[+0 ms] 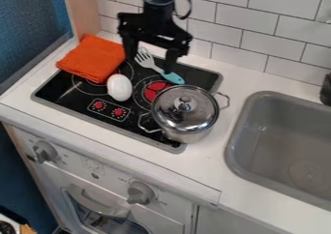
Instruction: The robot arm moved the blue spatula to the right burner.
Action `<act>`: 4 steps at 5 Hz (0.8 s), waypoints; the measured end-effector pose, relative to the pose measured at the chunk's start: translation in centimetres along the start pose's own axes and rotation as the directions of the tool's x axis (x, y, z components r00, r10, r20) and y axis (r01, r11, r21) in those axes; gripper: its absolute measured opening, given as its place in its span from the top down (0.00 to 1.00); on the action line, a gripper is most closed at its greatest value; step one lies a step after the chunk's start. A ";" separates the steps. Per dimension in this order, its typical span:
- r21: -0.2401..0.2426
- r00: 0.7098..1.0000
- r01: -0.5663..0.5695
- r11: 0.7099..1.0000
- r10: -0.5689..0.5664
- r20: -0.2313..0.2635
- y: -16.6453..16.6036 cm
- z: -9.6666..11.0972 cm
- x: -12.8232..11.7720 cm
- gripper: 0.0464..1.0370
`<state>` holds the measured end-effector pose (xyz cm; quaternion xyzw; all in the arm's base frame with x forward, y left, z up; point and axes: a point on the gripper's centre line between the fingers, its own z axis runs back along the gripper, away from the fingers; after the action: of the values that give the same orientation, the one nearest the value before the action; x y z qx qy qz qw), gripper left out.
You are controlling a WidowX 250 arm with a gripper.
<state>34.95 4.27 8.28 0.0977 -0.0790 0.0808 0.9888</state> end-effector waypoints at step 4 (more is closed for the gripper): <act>0.030 0.787 -0.604 0.796 0.603 -0.131 -1.1 -3.6 3.5 0.04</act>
<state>39.07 4.48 5.26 0.0552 -0.0401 0.3981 0.9148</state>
